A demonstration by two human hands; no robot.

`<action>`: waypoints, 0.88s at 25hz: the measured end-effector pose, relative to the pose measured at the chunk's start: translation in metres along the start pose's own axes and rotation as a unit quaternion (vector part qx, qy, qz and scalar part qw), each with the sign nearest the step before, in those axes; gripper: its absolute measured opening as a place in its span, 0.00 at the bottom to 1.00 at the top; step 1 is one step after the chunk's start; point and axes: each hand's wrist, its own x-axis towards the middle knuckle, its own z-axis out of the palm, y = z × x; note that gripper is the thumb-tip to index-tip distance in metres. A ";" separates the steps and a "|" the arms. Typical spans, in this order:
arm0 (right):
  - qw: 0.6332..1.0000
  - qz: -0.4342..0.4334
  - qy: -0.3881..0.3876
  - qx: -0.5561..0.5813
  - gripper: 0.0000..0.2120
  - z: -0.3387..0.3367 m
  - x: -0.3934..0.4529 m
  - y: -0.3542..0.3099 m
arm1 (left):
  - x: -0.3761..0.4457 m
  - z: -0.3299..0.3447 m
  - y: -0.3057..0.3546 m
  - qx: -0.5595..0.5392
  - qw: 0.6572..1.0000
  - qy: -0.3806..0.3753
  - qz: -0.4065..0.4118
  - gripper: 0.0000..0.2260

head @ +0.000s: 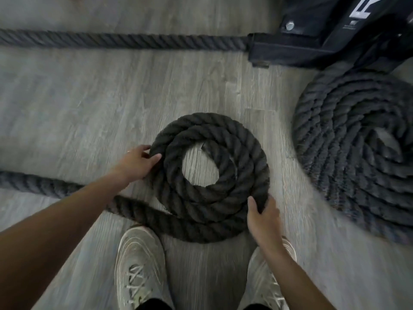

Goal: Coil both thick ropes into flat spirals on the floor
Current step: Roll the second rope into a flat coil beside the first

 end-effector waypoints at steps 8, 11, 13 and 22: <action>0.997 -0.076 -0.006 -0.021 0.23 -0.021 0.077 -0.039 | -0.018 0.028 -0.028 0.077 0.993 0.059 -0.068 0.22; 0.995 -0.098 0.010 -0.017 0.20 -0.038 0.123 -0.081 | -0.061 0.049 -0.030 0.118 0.987 -0.048 -0.098 0.33; 0.996 -0.089 0.015 -0.009 0.20 -0.039 0.132 -0.091 | -0.068 0.045 -0.018 0.067 0.983 -0.097 -0.138 0.25; 0.999 -0.017 -0.013 0.036 0.33 0.003 -0.002 0.010 | 0.007 -0.009 0.022 -0.023 0.999 -0.014 -0.034 0.28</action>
